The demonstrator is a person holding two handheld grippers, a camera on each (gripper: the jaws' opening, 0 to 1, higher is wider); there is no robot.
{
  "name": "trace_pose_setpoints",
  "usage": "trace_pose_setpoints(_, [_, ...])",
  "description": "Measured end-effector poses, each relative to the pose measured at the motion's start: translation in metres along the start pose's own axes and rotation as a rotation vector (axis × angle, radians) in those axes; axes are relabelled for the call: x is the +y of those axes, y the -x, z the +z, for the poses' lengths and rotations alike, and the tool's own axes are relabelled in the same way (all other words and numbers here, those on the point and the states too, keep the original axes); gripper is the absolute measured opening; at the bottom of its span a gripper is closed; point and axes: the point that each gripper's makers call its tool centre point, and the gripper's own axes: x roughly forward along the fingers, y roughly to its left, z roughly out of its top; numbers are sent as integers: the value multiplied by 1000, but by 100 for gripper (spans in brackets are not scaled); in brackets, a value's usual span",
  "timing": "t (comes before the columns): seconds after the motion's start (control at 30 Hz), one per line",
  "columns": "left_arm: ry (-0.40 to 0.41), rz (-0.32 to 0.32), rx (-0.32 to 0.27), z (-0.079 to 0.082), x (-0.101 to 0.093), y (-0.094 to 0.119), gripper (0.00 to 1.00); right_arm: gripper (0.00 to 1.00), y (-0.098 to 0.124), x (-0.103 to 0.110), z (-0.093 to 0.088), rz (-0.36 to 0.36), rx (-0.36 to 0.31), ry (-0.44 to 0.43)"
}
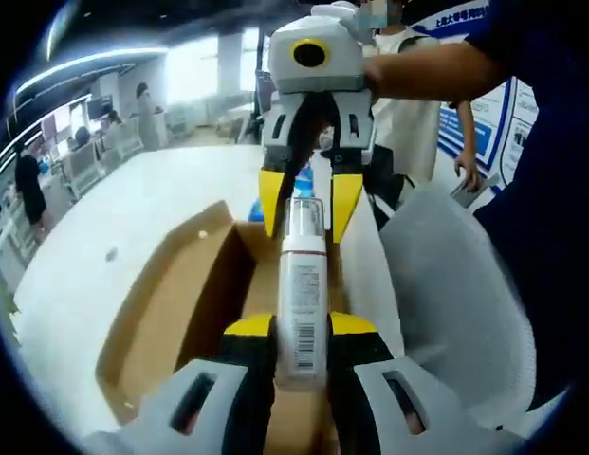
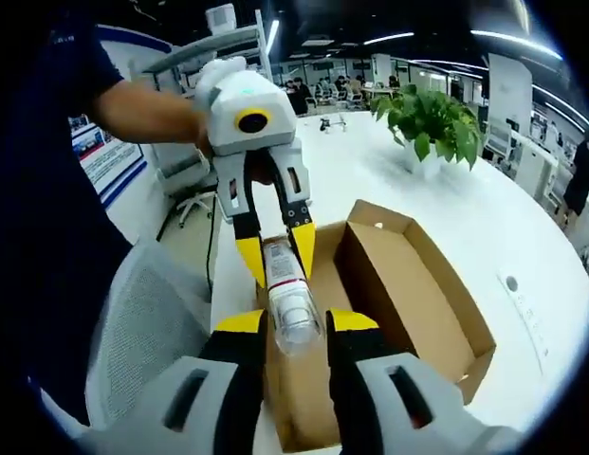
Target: Operate the shoe box by opening the lid, removing the specified soft item, and placing it in the target area until the item is outside and the box remains undamaged.
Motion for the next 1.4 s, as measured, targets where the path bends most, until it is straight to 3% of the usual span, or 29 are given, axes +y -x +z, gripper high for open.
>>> trace_pose_setpoints(0.27, [-6,-37,-85,27,-22,24,17,20,18,23,18,-12,-3,40])
trace_pose_setpoints(0.63, [-20,-120,-155,51,-56,39,17,20,28,60,44,20,-44,52])
trace_pose_setpoints(1.03, [-29,-169,-173,61,-78,45,17,20,37,86,52,43,-52,61])
trace_pose_setpoints(1.4, [-35,-192,-186,72,-92,45,17,20,40,97,55,20,-55,72])
